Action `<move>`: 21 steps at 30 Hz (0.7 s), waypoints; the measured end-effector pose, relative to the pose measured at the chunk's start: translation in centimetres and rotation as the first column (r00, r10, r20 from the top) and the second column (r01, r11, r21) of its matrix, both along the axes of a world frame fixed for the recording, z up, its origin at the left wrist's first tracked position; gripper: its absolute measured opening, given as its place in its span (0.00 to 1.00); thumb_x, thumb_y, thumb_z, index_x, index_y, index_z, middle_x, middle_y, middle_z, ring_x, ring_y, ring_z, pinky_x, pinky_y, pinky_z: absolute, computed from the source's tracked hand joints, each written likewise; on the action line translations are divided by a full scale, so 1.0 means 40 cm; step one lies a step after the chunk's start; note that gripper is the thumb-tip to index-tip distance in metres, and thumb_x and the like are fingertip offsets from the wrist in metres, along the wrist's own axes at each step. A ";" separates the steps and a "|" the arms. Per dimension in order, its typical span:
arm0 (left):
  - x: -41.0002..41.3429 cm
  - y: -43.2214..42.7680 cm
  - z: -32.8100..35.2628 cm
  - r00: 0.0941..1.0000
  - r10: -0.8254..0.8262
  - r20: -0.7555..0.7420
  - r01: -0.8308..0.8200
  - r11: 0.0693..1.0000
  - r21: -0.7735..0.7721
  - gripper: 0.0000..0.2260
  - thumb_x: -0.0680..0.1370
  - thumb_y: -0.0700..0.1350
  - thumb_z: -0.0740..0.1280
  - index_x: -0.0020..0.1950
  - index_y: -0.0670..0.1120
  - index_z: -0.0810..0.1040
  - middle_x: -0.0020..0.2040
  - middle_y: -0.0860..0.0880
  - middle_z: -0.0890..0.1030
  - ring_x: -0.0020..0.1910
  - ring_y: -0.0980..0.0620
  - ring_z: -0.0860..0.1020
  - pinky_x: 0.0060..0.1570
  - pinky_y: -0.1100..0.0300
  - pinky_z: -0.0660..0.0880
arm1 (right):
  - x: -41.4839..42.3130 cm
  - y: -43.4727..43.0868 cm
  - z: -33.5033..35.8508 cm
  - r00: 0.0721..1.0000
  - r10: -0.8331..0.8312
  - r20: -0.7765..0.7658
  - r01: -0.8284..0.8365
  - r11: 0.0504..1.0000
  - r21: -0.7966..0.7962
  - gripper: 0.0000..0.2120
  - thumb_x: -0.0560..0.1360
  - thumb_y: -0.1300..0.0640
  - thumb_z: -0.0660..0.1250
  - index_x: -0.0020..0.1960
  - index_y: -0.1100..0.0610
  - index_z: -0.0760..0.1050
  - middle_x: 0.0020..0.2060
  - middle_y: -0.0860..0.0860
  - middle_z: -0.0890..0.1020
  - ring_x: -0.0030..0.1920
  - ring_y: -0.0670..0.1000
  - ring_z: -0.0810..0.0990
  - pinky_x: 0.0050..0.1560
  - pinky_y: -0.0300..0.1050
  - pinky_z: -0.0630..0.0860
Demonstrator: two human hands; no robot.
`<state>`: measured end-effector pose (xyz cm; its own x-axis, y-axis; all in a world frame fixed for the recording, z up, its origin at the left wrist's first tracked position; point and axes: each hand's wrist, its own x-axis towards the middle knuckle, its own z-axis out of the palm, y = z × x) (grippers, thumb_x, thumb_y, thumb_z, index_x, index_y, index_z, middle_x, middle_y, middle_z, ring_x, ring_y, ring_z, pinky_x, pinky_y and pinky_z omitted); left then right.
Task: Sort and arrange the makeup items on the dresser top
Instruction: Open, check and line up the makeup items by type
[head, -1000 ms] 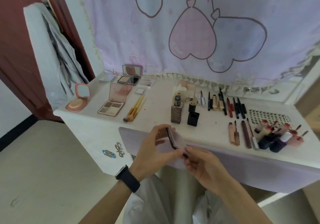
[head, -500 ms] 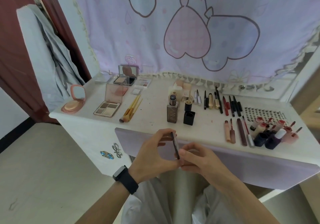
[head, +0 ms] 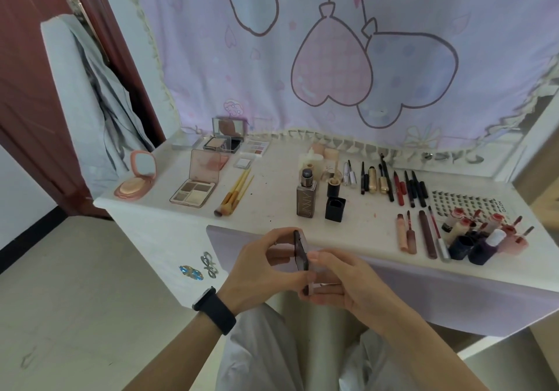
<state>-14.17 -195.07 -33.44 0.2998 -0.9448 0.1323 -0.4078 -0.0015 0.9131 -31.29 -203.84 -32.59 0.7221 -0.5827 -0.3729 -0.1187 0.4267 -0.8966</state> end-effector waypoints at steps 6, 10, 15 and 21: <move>0.029 0.006 0.002 0.971 0.075 -0.227 -0.062 0.996 0.060 0.30 0.63 0.57 0.81 0.62 0.52 0.79 0.55 0.52 0.84 0.56 0.52 0.82 0.57 0.54 0.79 | -0.007 -0.007 -0.005 0.993 0.090 -0.070 -0.105 0.962 -0.251 0.21 0.71 0.38 0.74 0.59 0.47 0.81 0.56 0.44 0.85 0.55 0.48 0.85 0.56 0.44 0.82; 0.037 0.005 0.010 0.920 0.085 -0.382 -0.049 0.994 0.102 0.26 0.66 0.54 0.79 0.62 0.50 0.80 0.56 0.49 0.84 0.58 0.49 0.82 0.59 0.47 0.79 | 0.006 -0.014 -0.001 0.983 0.120 -0.139 -0.166 0.899 -0.405 0.15 0.72 0.43 0.77 0.57 0.41 0.78 0.56 0.39 0.84 0.57 0.40 0.82 0.54 0.37 0.77; 0.055 0.008 0.016 0.933 0.121 -0.339 -0.095 0.991 0.093 0.29 0.63 0.59 0.79 0.63 0.56 0.80 0.56 0.55 0.83 0.58 0.56 0.80 0.59 0.52 0.79 | 0.034 -0.024 -0.003 0.993 0.061 -0.101 -0.103 0.868 -0.487 0.19 0.70 0.45 0.78 0.59 0.44 0.79 0.54 0.38 0.84 0.56 0.39 0.82 0.49 0.31 0.77; 0.089 0.024 0.010 0.877 0.105 -0.469 -0.083 0.994 0.068 0.26 0.63 0.53 0.81 0.60 0.57 0.82 0.57 0.48 0.83 0.58 0.45 0.82 0.54 0.50 0.80 | 0.062 -0.024 -0.015 0.999 -0.007 -0.037 -0.010 0.894 -0.449 0.27 0.64 0.43 0.79 0.61 0.43 0.78 0.54 0.37 0.84 0.55 0.38 0.82 0.50 0.30 0.77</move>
<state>-10.62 -194.12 -33.06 0.4037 -0.9106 -0.0884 0.0750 -0.0634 0.9952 -28.80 -204.80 -33.19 0.7139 -0.6933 -0.0980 -0.1552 -0.0202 -0.9877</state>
